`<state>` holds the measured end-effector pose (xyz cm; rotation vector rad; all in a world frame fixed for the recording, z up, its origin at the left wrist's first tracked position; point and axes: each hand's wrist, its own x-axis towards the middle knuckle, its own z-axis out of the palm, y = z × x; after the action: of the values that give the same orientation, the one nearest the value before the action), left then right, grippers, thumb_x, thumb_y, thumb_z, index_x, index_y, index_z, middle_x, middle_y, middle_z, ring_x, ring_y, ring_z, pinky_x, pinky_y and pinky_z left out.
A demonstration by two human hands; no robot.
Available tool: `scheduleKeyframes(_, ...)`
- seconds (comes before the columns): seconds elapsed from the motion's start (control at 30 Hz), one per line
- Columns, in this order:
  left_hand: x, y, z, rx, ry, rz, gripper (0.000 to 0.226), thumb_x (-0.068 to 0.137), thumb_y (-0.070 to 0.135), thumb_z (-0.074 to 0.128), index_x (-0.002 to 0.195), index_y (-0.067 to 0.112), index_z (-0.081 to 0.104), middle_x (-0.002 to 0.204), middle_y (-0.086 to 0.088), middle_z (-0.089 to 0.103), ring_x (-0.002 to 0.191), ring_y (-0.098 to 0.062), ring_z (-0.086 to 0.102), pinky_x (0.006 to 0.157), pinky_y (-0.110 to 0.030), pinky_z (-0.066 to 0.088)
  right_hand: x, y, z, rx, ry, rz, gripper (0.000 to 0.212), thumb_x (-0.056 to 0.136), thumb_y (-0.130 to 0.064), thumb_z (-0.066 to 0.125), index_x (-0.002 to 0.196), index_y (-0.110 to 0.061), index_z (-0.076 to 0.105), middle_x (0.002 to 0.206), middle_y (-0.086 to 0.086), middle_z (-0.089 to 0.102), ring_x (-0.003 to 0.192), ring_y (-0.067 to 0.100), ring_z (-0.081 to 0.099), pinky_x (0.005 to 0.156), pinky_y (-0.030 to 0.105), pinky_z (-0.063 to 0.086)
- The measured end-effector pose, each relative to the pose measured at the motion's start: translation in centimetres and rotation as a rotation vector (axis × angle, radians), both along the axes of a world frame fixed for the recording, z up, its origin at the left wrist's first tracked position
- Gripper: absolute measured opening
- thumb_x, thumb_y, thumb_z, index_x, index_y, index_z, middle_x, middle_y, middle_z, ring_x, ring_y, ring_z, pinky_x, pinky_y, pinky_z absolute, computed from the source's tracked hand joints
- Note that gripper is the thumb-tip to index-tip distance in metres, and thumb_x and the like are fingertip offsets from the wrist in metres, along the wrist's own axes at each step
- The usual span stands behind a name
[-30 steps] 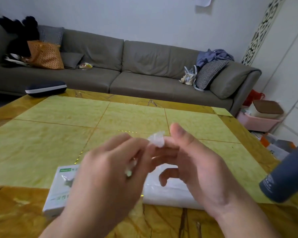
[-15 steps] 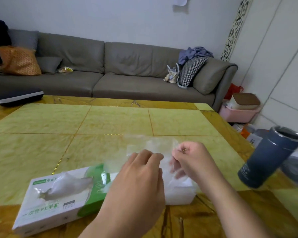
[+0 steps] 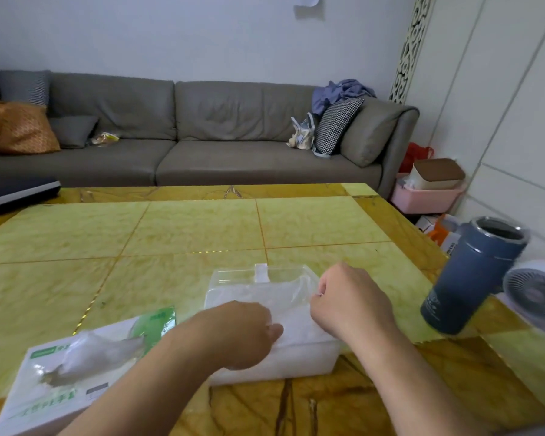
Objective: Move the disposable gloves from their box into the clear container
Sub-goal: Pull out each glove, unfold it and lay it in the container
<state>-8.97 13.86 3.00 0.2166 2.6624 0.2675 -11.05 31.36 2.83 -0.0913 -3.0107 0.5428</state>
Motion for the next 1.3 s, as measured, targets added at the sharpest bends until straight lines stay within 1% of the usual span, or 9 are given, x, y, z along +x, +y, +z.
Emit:
scheduleKeyframes(0.13,-0.3,0.1,0.3,-0.020,0.069,0.036,0.043,0.100,0.050,0.056,0.140,0.035,0.055,0.138,0.009,0.060,0.116,-0.015,0.060,0.094,-0.031,0.050,0.1,0.1,0.1,0.038,-0.015,-0.002,0.021,0.070,0.000,0.056,0.064,-0.018,0.047,0.056,-0.002,0.042,0.045,0.021,0.036,0.042,0.027,0.024)
scheduleKeyframes(0.3,-0.4,0.7,0.7,-0.168,0.283,0.046,0.040,0.091,0.042,0.071,0.126,0.025,0.062,0.124,0.002,0.061,0.115,-0.021,0.059,0.085,-0.032,0.051,0.4,0.0,0.1,0.086,0.018,-0.010,0.027,0.075,0.002,0.057,0.067,-0.019,0.044,0.058,-0.004,0.039,0.043,0.019,0.031,0.040,0.028,0.020)
scheduleKeyframes(0.5,-1.0,0.5,0.1,-0.160,0.198,0.057,0.042,0.091,0.046,0.072,0.126,0.026,0.059,0.118,0.004,0.061,0.102,-0.020,0.066,0.084,-0.034,0.055,0.7,-0.2,0.5,0.122,-0.013,-0.017,0.032,0.079,0.004,0.059,0.070,-0.020,0.038,0.065,-0.002,0.042,0.048,0.019,0.033,0.043,0.029,0.023)
scheduleKeyframes(0.7,-1.9,0.2,-1.4,-0.100,0.188,-0.008,0.034,0.090,0.037,0.067,0.124,0.033,0.062,0.119,0.007,0.061,0.105,-0.020,0.064,0.075,-0.029,0.046,1.5,-1.2,2.4,0.169,0.086,0.137,0.049,0.087,0.002,0.068,0.126,-0.017,0.046,0.104,0.001,0.056,0.085,0.022,0.060,0.066,0.032,0.052)
scheduleKeyframes(0.8,-2.1,0.4,-1.5,-0.118,0.220,-0.048,0.025,0.090,0.038,0.063,0.115,0.032,0.062,0.111,0.005,0.062,0.101,-0.022,0.064,0.068,-0.029,0.042,2.2,-2.7,3.3,0.078,0.166,0.409,0.033,0.086,0.004,0.062,0.108,-0.019,0.055,0.107,-0.005,0.052,0.096,0.017,0.053,0.083,0.033,0.054)
scheduleKeyframes(0.9,-2.2,0.2,-2.0,-0.121,0.235,-0.056,0.018,0.088,0.037,0.059,0.105,0.033,0.057,0.100,0.010,0.060,0.093,-0.020,0.063,0.057,-0.027,0.036,1.9,-3.6,2.7,-0.008,-0.029,0.401,0.020,0.083,0.000,0.046,0.087,-0.015,0.059,0.091,0.001,0.059,0.080,0.022,0.059,0.063,0.036,0.051)
scheduleKeyframes(1.03,-2.3,-0.6,-2.2,-0.063,0.249,-0.043,0.031,0.087,0.047,0.067,0.117,0.040,0.061,0.117,0.012,0.060,0.107,-0.018,0.063,0.073,-0.028,0.041,0.6,-3.1,0.9,0.016,-0.201,0.319,0.017,0.089,-0.013,0.049,0.080,-0.009,0.063,0.084,0.007,0.063,0.070,0.027,0.063,0.055,0.033,0.048)
scheduleKeyframes(1.17,-2.6,-0.9,-2.4,-0.049,0.253,-0.052,0.039,0.082,0.051,0.076,0.116,0.038,0.062,0.115,0.010,0.059,0.105,-0.017,0.062,0.072,-0.028,0.041,0.2,-2.5,-0.2,0.123,-0.222,0.246,0.016,0.091,-0.022,0.072,0.104,-0.015,0.069,0.101,0.004,0.064,0.076,0.024,0.068,0.071,0.039,0.062)
scheduleKeyframes(1.3,-3.1,-1.0,-2.3,-0.049,0.243,-0.100,0.041,0.079,0.045,0.082,0.116,0.036,0.065,0.104,0.010,0.059,0.099,-0.016,0.063,0.064,-0.027,0.040,0.5,-2.3,0.0,0.230,-0.318,0.304,0.055,0.084,-0.028,0.083,0.133,-0.026,0.060,0.128,0.001,0.059,0.097,0.023,0.068,0.071,0.033,0.053)
